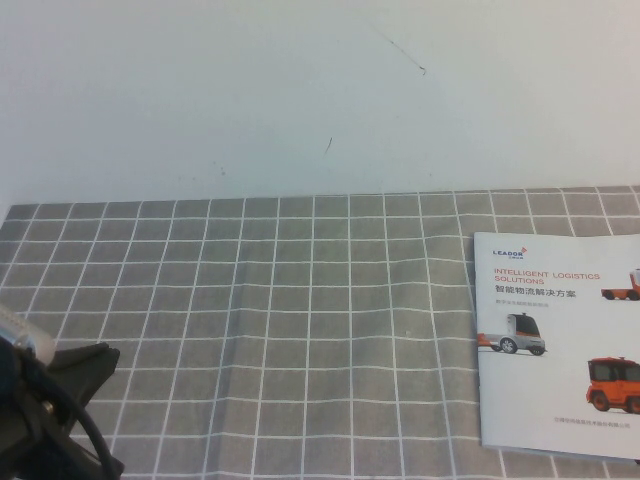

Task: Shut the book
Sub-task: 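Close the open booklet and leave it lying on the table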

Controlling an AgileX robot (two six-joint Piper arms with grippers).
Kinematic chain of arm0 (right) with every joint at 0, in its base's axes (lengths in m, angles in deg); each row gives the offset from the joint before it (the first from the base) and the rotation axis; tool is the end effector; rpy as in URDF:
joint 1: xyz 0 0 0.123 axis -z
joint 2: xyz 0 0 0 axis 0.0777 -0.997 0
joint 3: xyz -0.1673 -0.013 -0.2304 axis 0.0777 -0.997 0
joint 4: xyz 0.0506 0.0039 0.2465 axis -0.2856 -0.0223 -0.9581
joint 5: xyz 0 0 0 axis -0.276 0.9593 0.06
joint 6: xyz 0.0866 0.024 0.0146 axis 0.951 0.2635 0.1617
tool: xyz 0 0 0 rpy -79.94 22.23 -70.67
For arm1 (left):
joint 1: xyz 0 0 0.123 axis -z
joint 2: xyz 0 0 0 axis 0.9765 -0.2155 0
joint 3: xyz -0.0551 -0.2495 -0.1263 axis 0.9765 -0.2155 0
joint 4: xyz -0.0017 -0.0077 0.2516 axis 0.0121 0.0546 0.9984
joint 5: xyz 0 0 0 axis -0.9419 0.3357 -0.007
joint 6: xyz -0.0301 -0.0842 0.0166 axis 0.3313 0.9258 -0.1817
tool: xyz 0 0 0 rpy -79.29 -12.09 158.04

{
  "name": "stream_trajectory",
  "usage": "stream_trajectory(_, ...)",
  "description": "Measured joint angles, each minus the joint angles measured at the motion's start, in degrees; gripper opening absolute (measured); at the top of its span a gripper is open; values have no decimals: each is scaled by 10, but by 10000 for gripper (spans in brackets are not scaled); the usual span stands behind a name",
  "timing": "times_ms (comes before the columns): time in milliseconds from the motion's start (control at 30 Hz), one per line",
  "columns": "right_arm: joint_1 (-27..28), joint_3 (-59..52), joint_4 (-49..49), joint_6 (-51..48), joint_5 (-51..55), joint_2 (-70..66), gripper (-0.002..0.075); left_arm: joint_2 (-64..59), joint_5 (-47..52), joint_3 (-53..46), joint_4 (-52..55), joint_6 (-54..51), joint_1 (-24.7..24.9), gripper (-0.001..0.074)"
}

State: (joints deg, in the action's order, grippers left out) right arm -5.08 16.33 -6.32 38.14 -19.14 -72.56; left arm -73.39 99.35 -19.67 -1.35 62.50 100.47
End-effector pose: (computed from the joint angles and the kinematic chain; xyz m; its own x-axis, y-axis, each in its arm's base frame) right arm 0.0383 0.0272 0.2690 -0.2955 -0.3813 -0.8759 -0.4866 0.8491 -0.2055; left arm 0.1287 -0.0586 0.2910 -0.3046 0.2537 -0.9181 0.4633 0.8816 0.0899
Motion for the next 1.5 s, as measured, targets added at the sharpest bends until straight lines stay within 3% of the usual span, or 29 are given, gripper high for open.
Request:
stream_trajectory(400,0,0,-1,0,0,0,-1,29,0,-12,22,0,-5,-2)
stream_trajectory(1033,0,0,-5,0,0,0,-1,387,-4,-252,75,0,-138,-2)
stream_trajectory(1500,0,0,-6,0,0,0,-1,399,-13,-293,61,59,-163,-2)
